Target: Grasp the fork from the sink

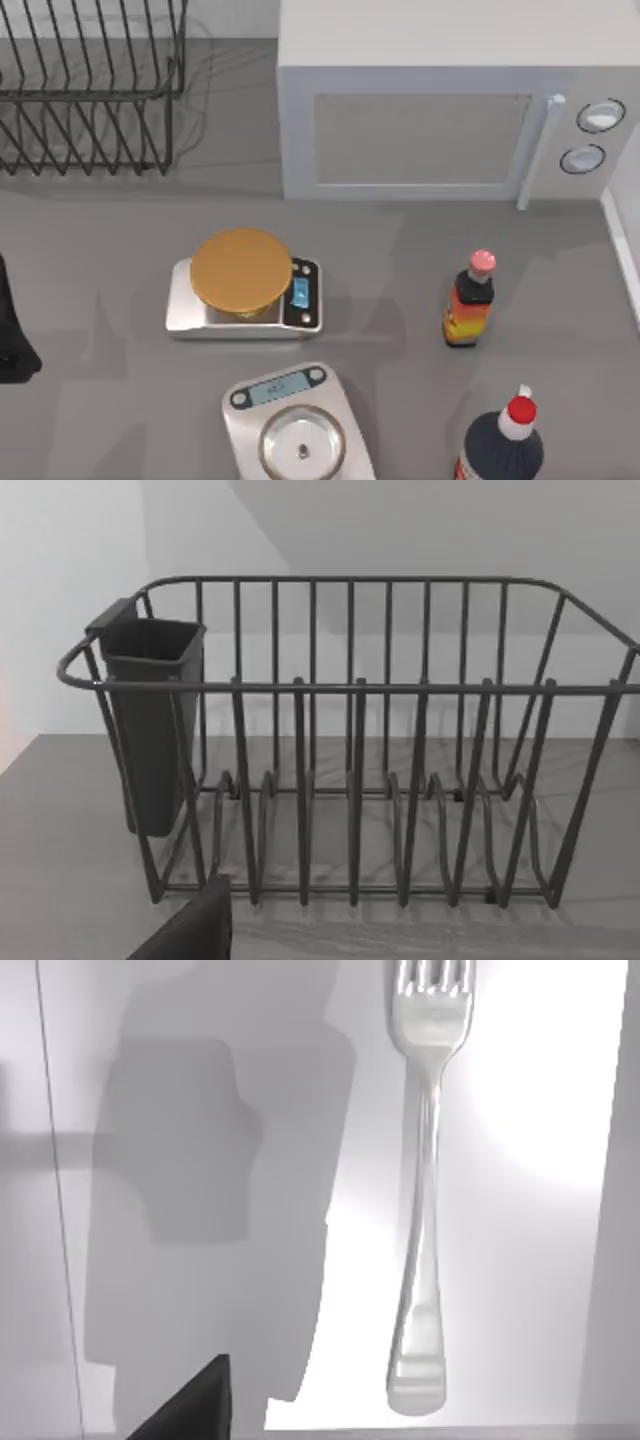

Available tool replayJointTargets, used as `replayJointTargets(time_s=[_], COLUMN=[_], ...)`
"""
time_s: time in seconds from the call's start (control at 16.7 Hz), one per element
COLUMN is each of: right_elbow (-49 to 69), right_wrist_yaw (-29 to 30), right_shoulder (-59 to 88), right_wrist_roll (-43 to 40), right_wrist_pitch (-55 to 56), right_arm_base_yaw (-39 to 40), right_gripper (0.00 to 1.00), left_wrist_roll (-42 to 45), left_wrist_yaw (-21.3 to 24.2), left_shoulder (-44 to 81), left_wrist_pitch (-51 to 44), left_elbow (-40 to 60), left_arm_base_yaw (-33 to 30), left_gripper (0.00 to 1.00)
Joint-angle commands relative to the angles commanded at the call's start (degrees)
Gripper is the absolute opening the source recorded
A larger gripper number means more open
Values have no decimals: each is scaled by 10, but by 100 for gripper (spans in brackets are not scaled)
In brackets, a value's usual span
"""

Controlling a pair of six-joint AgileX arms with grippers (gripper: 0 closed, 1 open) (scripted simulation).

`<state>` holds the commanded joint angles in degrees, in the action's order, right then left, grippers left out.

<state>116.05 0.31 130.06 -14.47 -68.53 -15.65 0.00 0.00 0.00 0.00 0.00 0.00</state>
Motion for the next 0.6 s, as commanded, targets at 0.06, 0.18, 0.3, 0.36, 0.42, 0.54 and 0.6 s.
replayJointTargets(time_s=[0.06, 0.18, 0.3, 0.36, 0.42, 0.54, 0.6], right_elbow=[30, 72, 94, 97, 97, 97, 95], right_wrist_yaw=[0, 0, 0, 0, 0, 0, 0], right_shoulder=[34, 83, 108, 111, 111, 111, 111], right_wrist_roll=[-4, -9, -12, -13, -13, -13, -12], right_wrist_pitch=[-18, -44, -58, -60, -60, -60, -59], right_arm_base_yaw=[-4, -10, -13, -14, -14, -14, -10], right_gripper=[100, 100, 100, 100, 100, 100, 100], left_wrist_roll=[0, 0, 0, 0, 0, 0, 0], left_wrist_yaw=[0, 0, 0, 0, 0, 0, 0], left_shoulder=[0, 0, 0, 0, 0, 0, 0], left_wrist_pitch=[0, 0, 0, 0, 0, 0, 0], left_elbow=[0, 0, 0, 0, 0, 0, 0], left_arm_base_yaw=[0, 0, 0, 0, 0, 0, 0], left_gripper=[100, 100, 100, 100, 100, 100, 100])
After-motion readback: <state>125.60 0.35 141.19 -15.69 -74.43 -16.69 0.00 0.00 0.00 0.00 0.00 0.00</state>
